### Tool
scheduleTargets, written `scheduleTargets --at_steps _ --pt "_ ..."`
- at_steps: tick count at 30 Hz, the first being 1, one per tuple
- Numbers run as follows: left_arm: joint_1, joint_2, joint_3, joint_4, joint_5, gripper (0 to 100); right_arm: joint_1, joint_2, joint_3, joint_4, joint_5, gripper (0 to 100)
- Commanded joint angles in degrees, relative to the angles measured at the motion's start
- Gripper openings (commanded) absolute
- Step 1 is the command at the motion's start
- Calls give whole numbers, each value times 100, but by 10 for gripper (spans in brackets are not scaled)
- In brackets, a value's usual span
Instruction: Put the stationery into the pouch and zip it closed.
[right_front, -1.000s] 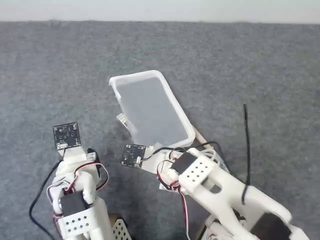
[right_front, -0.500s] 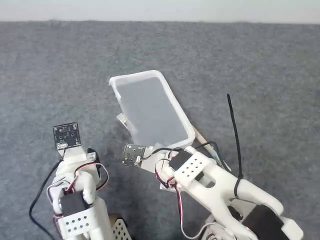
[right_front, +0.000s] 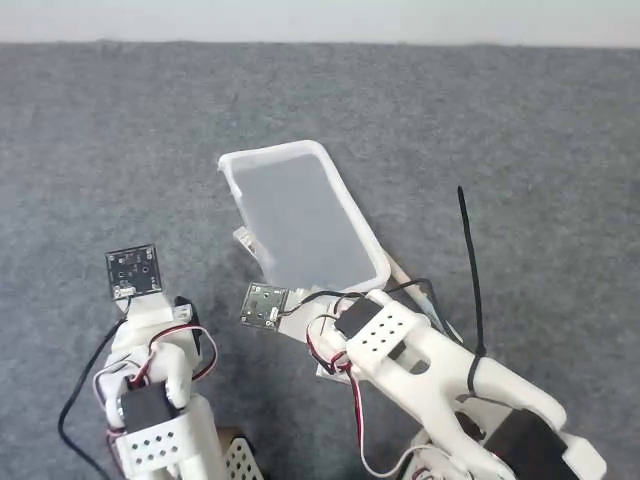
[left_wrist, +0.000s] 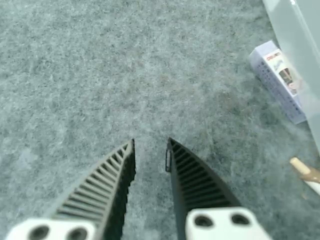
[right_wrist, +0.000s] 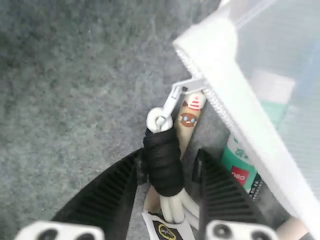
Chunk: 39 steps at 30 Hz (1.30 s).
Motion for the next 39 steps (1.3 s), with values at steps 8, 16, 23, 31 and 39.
scheduleTargets --at_steps 8,16,23,31,39 --pt "-35 -123 -251 -53 35 99 66 -945 -158 57 -220 10" --pt "-35 -123 -251 -70 35 101 119 -2422 396 110 -264 8" --pt "-44 -123 -488 -35 -220 128 127 -3574 791 110 -281 8" --pt "-35 -123 -875 -44 -369 259 180 -4840 958 127 -703 8" --pt "18 -132 -1895 343 281 359 593 -5244 730 -127 -1108 8"
